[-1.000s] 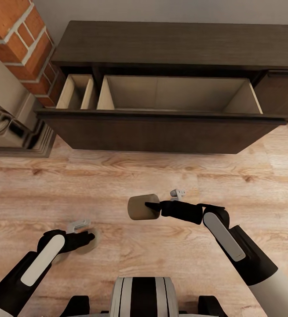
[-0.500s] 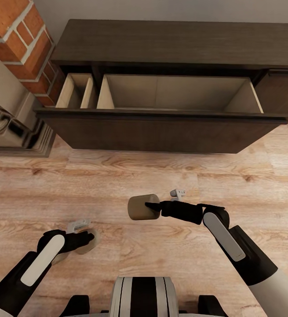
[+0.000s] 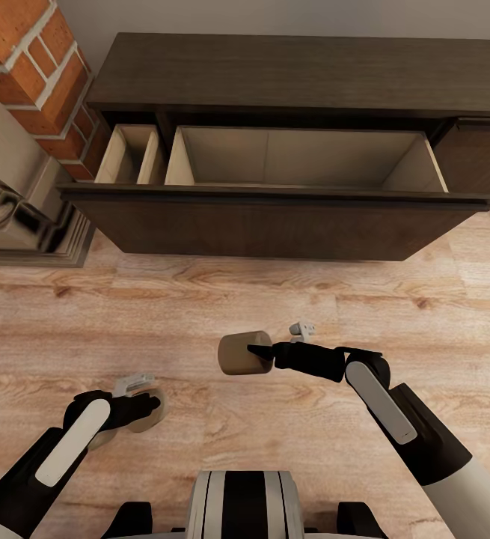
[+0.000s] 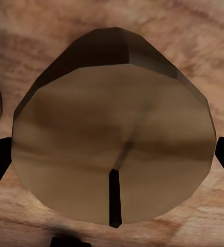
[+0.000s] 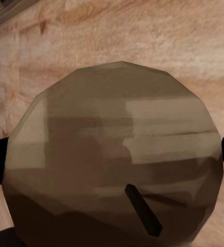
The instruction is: Place each of the two pumpkins and all three candles from the living room inside a cabinet in the living room (use any cabinet), then make sure every cabinet is closed, and position the cauldron so it is next to a table in the living room.
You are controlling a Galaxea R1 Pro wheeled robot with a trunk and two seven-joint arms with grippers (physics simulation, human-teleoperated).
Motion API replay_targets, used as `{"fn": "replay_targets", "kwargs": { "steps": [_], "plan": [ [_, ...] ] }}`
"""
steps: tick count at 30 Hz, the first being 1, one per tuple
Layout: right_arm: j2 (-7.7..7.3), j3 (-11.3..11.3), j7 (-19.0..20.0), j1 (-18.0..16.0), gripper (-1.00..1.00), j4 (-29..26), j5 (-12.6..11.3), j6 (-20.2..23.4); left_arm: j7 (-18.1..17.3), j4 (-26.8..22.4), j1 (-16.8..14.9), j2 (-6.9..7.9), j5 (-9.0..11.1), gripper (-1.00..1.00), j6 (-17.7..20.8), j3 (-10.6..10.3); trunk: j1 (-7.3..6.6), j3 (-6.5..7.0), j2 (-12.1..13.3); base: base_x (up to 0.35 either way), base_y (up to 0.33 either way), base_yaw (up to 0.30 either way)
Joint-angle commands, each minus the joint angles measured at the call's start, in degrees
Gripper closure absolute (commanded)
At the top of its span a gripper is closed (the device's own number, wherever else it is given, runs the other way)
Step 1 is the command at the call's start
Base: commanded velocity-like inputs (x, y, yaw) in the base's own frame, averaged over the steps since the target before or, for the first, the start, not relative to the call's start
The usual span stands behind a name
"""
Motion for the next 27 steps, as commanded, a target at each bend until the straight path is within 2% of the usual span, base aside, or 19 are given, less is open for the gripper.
{"fn": "replay_targets", "kwargs": {
  "steps": [1, 3, 13, 27],
  "plan": [
    [-0.03, 0.03, 0.17, -0.04, 1.00, 0.00, 0.08, 0.13, 0.57, -0.06, -0.04, 0.05, 0.58, 1.00, -0.01, -0.13, -0.01, -0.03, -0.01, 0.000, 0.000, 0.000],
    [-0.03, 0.03, 0.16, -0.04, 1.00, 0.06, 0.07, 0.13, 0.57, -0.06, -0.04, 0.05, 0.63, 1.00, -0.01, -0.13, -0.06, 0.41, 0.01, 0.000, 0.000, 0.000],
    [-0.03, 0.03, 0.20, -0.04, 1.00, 0.13, 0.09, 0.13, 0.57, -0.06, -0.05, 0.05, 0.67, 1.00, -0.01, -0.13, -0.06, 0.41, 0.01, 0.000, 0.000, 0.000],
    [-0.03, -0.04, 0.11, -0.04, 1.00, 0.73, 0.03, 0.13, 0.57, -0.06, -0.03, -0.02, 0.67, 1.00, -0.01, -0.13, -0.42, 3.51, 0.20, 0.000, 0.000, 0.000]
  ]
}}
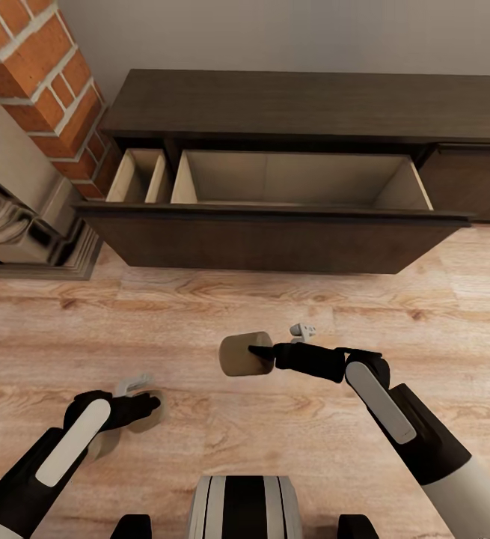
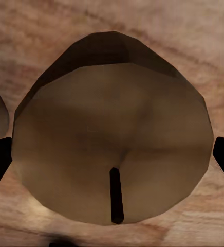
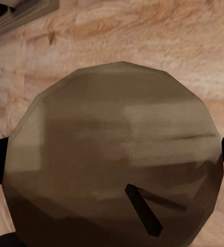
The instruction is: Place each of the two pumpkins and all three candles from the living room inside a cabinet in the living room (use any cabinet), then make sure every cabinet is closed, and position the cauldron so it is next to a table in the living room.
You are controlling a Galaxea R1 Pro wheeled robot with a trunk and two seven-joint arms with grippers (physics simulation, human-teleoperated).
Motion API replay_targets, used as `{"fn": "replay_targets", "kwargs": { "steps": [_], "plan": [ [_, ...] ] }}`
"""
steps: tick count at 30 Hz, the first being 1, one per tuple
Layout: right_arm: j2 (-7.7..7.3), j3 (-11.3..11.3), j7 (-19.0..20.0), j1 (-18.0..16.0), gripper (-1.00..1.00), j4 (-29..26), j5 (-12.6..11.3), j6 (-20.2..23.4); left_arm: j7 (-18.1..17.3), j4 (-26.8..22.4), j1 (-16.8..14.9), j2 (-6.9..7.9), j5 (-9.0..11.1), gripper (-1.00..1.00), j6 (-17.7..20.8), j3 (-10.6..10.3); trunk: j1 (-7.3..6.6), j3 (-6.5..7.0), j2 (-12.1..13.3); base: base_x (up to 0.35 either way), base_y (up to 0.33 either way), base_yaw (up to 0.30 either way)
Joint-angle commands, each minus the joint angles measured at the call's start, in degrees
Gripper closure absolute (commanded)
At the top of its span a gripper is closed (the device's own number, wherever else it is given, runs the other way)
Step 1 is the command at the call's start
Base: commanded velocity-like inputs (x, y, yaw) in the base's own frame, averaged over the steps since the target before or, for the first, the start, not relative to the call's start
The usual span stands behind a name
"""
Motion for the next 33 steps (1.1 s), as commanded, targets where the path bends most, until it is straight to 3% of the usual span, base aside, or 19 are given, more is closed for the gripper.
{"fn": "replay_targets", "kwargs": {
  "steps": [1, 5, 8, 11, 13, 18, 33],
  "plan": [
    [-0.03, 0.03, -0.09, -0.03, 1.00, 0.39, 0.10, 0.12, 0.61, -0.06, -0.04, 0.04, 0.55, 1.00, 0.00, -0.17, -0.03, 0.19, 0.00, 0.000, 0.000, 0.000],
    [-0.03, -0.20, -4.19, -0.03, 1.00, 2.29, -0.04, 0.12, 0.61, -0.06, -0.05, -0.12, 0.53, 1.00, -0.04, -0.83, -0.13, 1.08, 0.05, 0.000, 0.000, 0.000],
    [-0.03, -0.34, -12.13, -0.03, 1.00, 2.61, -0.41, 0.16, 0.64, -0.10, -0.05, -1.45, 0.32, 1.00, -0.21, -2.27, -0.21, 1.75, 0.09, 0.000, 0.000, 0.000],
    [-0.03, -0.80, -19.21, -0.03, 1.00, 2.27, -1.57, 0.29, 0.68, -0.14, -0.05, -2.85, -1.72, 1.00, -0.46, -3.82, -0.29, 2.41, 0.13, 0.000, 0.000, 0.000],
    [-0.03, -1.66, -21.42, -0.03, 1.00, 2.15, -3.67, 0.42, 0.69, -0.13, -0.05, -3.22, -3.31, 1.00, -0.54, -4.11, -0.34, 2.85, 0.16, 0.000, 0.000, 0.000],
    [-0.03, -2.51, -22.87, -0.03, 1.00, 1.14, -8.12, 0.61, 0.64, -0.15, -0.05, -3.46, -4.38, 1.00, -0.56, -4.27, -0.47, 3.96, 0.23, 0.000, 0.000, 0.000],
    [-0.03, -2.53, -22.91, -0.03, 1.00, 1.87, -8.46, 0.24, 0.61, -0.15, -0.03, -3.48, -4.46, 1.00, -0.58, -4.41, -0.86, 7.28, 0.43, 0.000, 0.000, 0.000]
  ]
}}
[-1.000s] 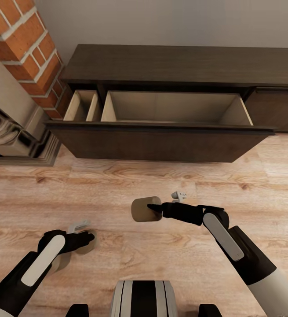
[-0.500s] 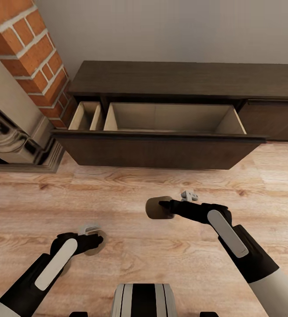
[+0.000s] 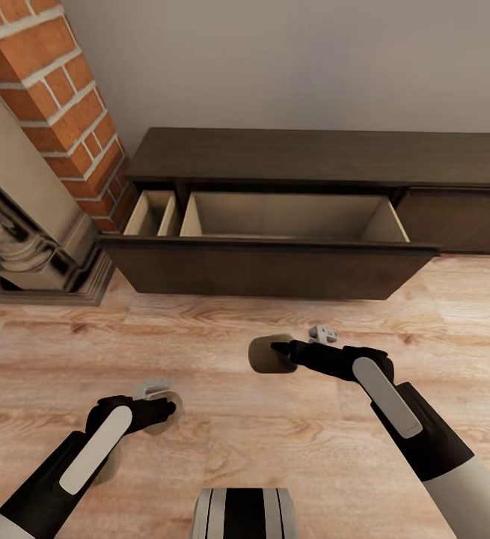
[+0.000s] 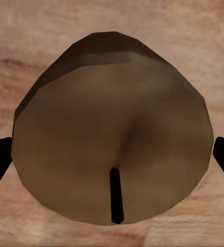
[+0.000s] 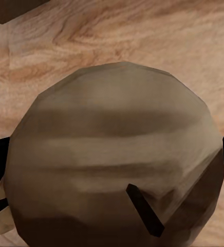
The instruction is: Place each of the two pumpkins and all three candles from the living room inside a cabinet in the living room (use any cabinet), then make sure every cabinet is closed, and position the cauldron so it is next to a table in the living room.
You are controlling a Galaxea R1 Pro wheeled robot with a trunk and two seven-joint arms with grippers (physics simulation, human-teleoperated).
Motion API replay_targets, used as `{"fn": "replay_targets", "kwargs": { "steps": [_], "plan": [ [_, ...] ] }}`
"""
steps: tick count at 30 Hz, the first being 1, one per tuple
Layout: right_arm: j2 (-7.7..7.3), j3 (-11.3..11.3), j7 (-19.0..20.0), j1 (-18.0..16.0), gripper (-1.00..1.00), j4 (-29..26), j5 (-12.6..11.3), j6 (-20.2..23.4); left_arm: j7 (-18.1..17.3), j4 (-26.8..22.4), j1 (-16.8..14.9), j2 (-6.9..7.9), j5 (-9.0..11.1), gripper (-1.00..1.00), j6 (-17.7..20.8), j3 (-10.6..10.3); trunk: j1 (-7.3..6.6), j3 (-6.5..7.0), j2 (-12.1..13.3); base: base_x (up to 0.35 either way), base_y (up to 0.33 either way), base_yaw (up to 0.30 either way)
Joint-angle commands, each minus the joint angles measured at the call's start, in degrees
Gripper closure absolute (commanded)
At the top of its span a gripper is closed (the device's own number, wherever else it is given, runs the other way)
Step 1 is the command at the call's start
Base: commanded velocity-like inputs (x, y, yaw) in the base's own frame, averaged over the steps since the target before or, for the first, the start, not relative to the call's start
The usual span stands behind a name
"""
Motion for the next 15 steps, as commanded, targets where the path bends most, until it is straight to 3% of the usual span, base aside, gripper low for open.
{"fn": "replay_targets", "kwargs": {
  "steps": [1, 15],
  "plan": [
    [-0.05, 0.11, -0.65, -0.04, 1.00, -0.06, -0.68, -0.03, 0.62, -0.06, -0.05, 0.05, 0.57, 1.00, 0.02, -0.15, -0.03, 0.19, 0.00, 0.000, 0.000, 0.000],
    [-0.08, 0.11, -0.71, -0.04, 1.00, 0.14, -0.52, -0.04, 0.70, -0.11, -0.05, -0.03, 0.61, 1.00, 0.09, -0.25, -0.39, 3.29, 0.19, 0.000, 0.000, 0.000]
  ]
}}
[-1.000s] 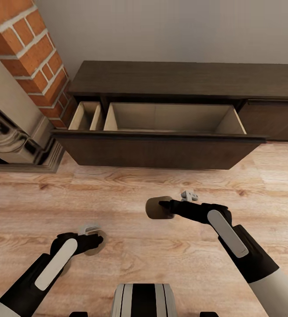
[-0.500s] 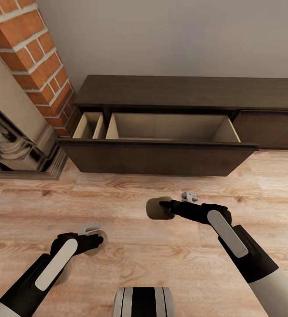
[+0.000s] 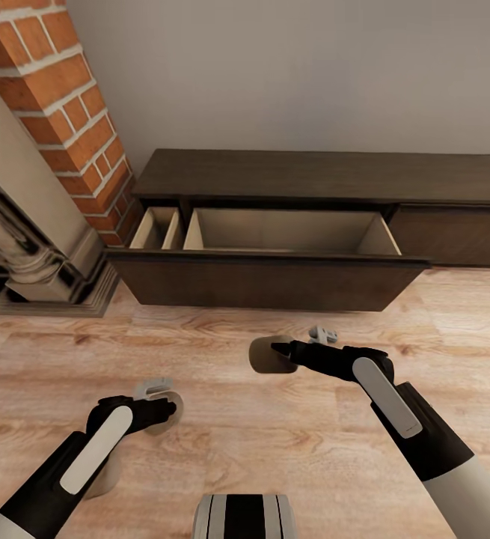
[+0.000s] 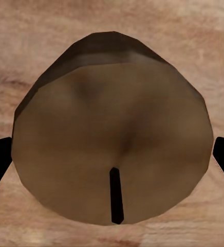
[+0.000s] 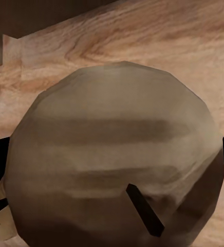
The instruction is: Place each of the two pumpkins and all three candles from the living room inside a cabinet in the living room (use any cabinet), then make sure every cabinet is closed, and position the cauldron so it is next to a table in the living room.
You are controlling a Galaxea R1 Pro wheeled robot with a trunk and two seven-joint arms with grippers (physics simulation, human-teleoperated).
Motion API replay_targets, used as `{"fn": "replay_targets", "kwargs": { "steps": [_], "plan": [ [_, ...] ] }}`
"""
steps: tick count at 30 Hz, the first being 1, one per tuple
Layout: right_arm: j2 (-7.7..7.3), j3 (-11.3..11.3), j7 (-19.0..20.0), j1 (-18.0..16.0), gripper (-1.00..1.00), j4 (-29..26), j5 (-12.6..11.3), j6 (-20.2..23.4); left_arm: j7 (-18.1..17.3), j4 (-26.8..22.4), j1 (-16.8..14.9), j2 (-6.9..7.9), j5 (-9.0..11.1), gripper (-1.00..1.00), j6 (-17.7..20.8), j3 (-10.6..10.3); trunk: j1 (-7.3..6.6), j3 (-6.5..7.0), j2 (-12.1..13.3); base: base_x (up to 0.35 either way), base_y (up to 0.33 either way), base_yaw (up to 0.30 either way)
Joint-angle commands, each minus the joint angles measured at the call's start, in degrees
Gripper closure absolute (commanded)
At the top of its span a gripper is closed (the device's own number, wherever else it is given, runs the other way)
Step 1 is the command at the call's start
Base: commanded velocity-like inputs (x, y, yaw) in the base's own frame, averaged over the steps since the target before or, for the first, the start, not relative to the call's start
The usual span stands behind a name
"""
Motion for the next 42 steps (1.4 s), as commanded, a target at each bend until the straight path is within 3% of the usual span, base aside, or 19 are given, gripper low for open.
{"fn": "replay_targets", "kwargs": {
  "steps": [1, 9, 14, 17, 18, 19, 22, 28, 33, 42],
  "plan": [
    [-0.05, 0.11, -0.64, -0.04, 1.00, -0.06, -0.67, -0.02, 0.63, -0.08, -0.03, -0.01, 0.55, 1.00, 0.04, -0.17, -0.03, 0.19, 0.00, 0.000, 0.000, 0.000],
    [-0.09, 0.08, -0.71, -0.04, 1.00, 0.15, -0.65, 0.11, 0.84, -0.31, -0.04, -0.34, 0.49, 1.00, 0.04, -0.14, -0.24, 1.96, 0.11, 0.000, 0.000, 0.000],
    [0.03, 0.01, -1.53, -0.04, 1.00, 3.43, -0.65, 0.76, 1.18, -0.44, -0.03, -0.38, 0.52, 1.00, 0.09, -0.14, -0.37, 3.07, 0.17, 0.000, 0.000, 0.000],
    [0.05, -0.05, -6.35, -0.04, 1.00, 5.38, -0.97, 3.86, 1.17, -0.32, -0.04, -0.39, 0.98, 1.00, 0.31, -0.07, -0.44, 3.73, 0.21, 0.000, 0.000, 0.000],
    [0.11, -0.76, -12.80, -0.04, 1.00, 5.61, -1.08, 7.64, 1.02, -0.50, -0.03, -0.39, 1.27, 1.00, 0.79, 0.16, -0.47, 3.95, 0.23, 0.000, 0.000, 0.000],
    [0.10, -1.11, -15.51, -0.04, 1.00, 5.34, -1.16, 8.34, 0.99, -0.52, -0.04, -0.39, 1.48, 1.00, 0.93, 0.31, -0.49, 4.17, 0.24, 0.000, 0.000, 0.000],
    [0.15, -1.39, -19.02, -0.04, 1.00, 5.08, -1.82, 9.87, 0.92, -0.54, -0.04, -0.33, 2.68, 1.00, 1.55, 0.58, -0.57, 4.84, 0.28, 0.000, 0.000, 0.000],
    [0.17, -1.39, -19.99, -0.04, 1.00, 5.04, -2.38, 10.48, 0.97, -0.86, -0.04, -0.13, 5.55, 1.00, 4.49, 1.60, -0.73, 6.17, 0.36, 0.000, 0.000, 0.000],
    [0.24, -1.38, -20.06, -0.04, 1.00, 5.10, -2.40, 10.52, 0.98, -0.90, -0.05, -0.21, 5.85, 1.00, 4.85, 3.01, -0.86, 7.28, 0.43, 0.000, 0.000, 0.000],
    [0.28, -1.38, -20.07, -0.04, 1.00, 5.33, -2.49, 10.53, 0.98, -0.81, -0.04, -0.30, 5.67, 1.00, 4.88, 2.84, -1.09, 9.27, 0.55, 0.000, 0.000, 0.000]
  ]
}}
